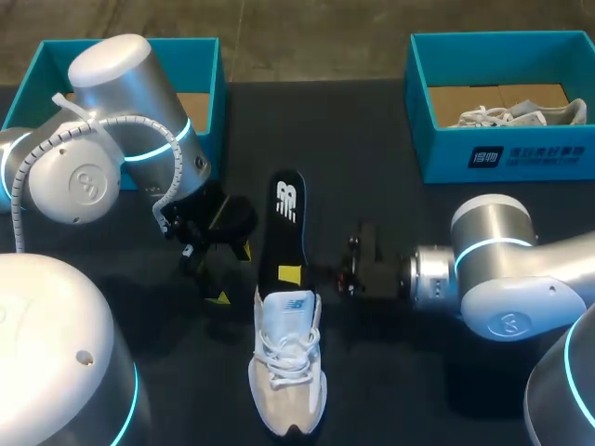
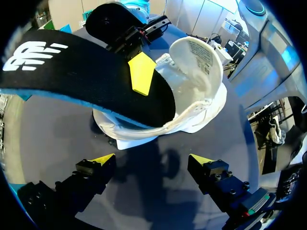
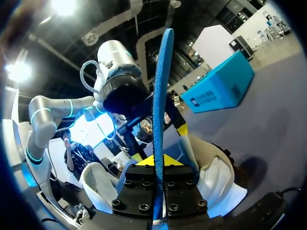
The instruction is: Take the shoe out of the shoebox, open the shoe tongue, remove and reinsert the insole, then place the shoe into the shoebox
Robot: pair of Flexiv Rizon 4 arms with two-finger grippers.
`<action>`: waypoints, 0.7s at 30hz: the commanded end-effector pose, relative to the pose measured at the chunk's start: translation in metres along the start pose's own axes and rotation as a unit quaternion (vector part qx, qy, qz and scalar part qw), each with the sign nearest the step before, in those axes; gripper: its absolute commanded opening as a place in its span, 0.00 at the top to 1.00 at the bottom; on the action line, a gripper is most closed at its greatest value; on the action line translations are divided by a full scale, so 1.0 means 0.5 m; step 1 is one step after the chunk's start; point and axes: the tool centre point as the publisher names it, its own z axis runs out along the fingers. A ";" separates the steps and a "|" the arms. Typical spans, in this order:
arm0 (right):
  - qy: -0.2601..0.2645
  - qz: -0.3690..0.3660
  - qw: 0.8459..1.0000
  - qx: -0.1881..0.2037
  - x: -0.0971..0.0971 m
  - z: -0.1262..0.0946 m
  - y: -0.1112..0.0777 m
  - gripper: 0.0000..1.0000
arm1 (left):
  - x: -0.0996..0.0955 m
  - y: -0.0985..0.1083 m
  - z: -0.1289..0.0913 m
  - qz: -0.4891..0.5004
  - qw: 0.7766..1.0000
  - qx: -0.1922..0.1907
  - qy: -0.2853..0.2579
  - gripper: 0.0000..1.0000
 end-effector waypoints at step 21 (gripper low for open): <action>-0.010 0.039 0.999 0.011 -0.004 -0.009 -0.074 1.00 | 0.003 0.000 0.001 0.000 1.000 0.000 -0.002 0.00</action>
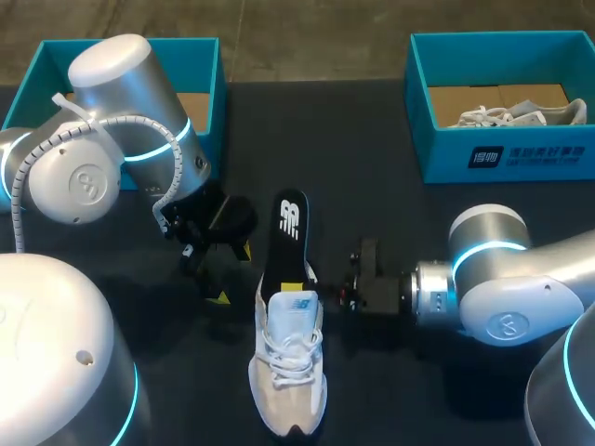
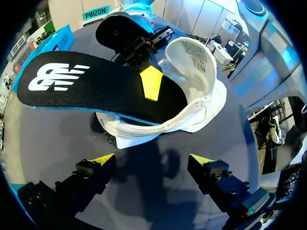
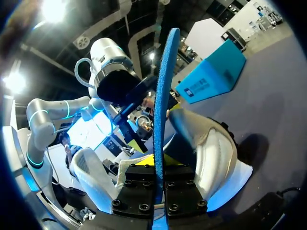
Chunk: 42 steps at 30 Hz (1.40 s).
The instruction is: Take the shoe out of the shoebox, open the shoe tongue, remove and reinsert the insole, then place the shoe into the shoebox
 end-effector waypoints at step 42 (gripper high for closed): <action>0.023 -0.072 0.996 -0.035 0.040 0.006 0.074 0.90 | 0.003 0.000 0.001 0.000 1.000 0.000 -0.002 0.00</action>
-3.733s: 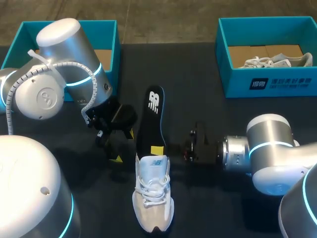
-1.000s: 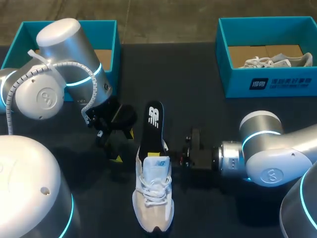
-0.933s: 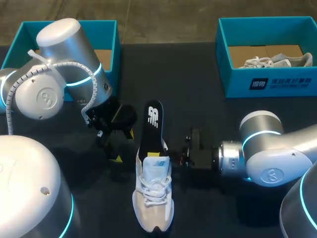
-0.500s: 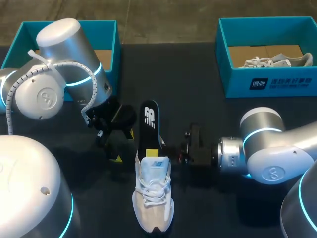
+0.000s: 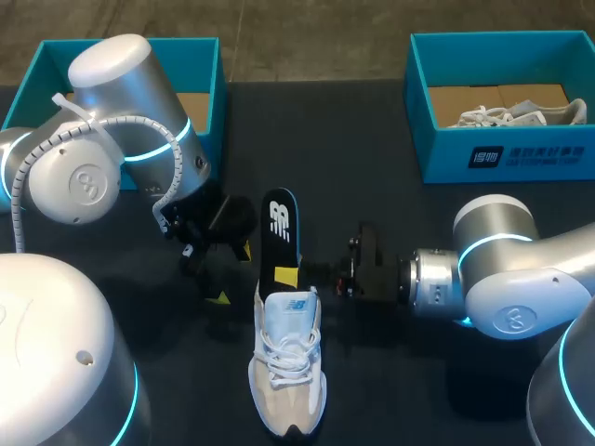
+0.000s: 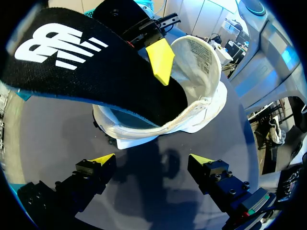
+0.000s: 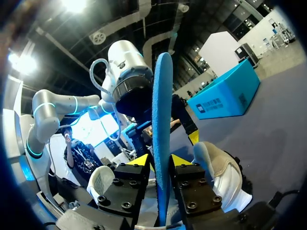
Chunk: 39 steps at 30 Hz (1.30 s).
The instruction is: Take the shoe out of the shoebox, open the shoe tongue, remove and reinsert the insole, then place the shoe into the shoebox
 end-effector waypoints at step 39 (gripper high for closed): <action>-0.019 0.065 0.998 0.015 -0.007 -0.010 -0.082 0.80 | 0.003 0.000 0.001 0.000 1.000 0.000 -0.002 0.00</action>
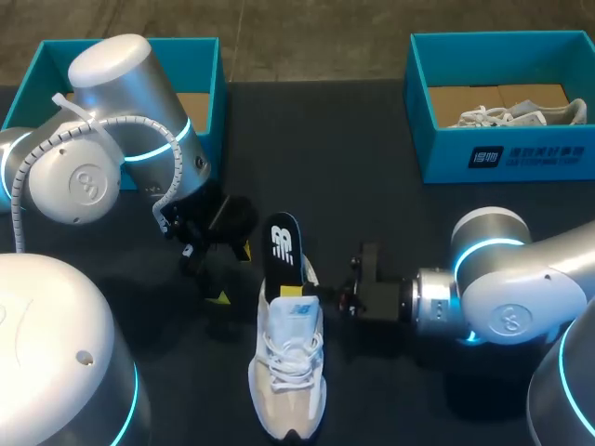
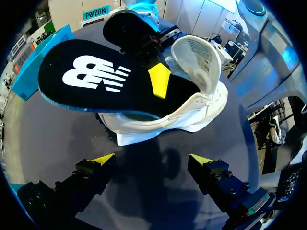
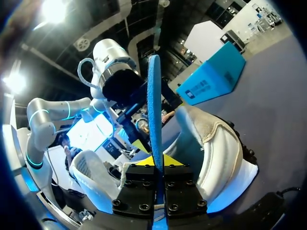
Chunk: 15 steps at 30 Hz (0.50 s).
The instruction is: Take the shoe out of the shoebox, open the shoe tongue, remove and reinsert the insole, then place the shoe into the shoebox
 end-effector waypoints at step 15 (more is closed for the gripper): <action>0.016 -0.045 0.999 -0.004 0.038 0.018 0.031 0.71 | 0.003 0.000 0.001 0.000 1.000 0.000 -0.002 0.00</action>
